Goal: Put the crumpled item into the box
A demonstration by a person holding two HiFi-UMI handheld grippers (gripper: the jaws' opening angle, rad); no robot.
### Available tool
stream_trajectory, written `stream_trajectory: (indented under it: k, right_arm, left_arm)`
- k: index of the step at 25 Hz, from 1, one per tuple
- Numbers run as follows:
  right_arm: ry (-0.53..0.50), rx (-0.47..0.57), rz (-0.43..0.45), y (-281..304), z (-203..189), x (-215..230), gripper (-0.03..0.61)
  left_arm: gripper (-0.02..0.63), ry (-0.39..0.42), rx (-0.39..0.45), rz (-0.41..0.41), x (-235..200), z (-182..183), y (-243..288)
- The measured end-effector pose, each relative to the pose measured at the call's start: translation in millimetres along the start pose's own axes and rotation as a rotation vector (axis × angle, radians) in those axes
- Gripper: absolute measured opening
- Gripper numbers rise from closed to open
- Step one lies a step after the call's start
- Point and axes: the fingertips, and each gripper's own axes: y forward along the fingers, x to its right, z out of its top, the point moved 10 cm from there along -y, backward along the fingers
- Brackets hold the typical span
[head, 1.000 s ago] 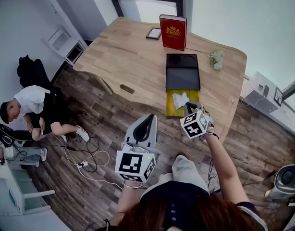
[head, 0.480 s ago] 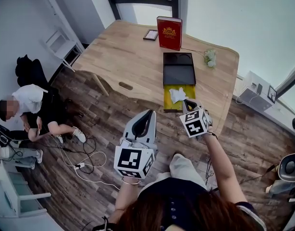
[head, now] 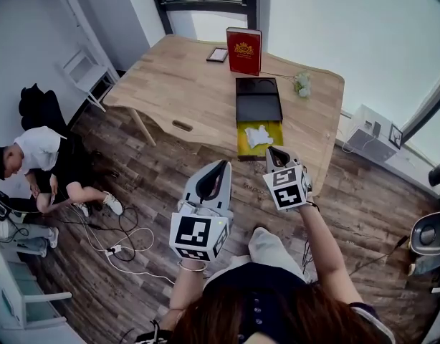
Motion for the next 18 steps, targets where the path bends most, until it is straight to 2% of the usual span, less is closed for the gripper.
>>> stream_trajectory:
  k: [6,18]
  right_arm:
    - [0.007,0.051,-0.031,-30,8,-12,0.025]
    - [0.099,0.179,-0.085,-94,18,-32,0.025]
  left_arm:
    - [0.028,0.001,0.029,-0.022,7,5,-18]
    - [0.028,0.011,0.052,-0.063,25,9,-46]
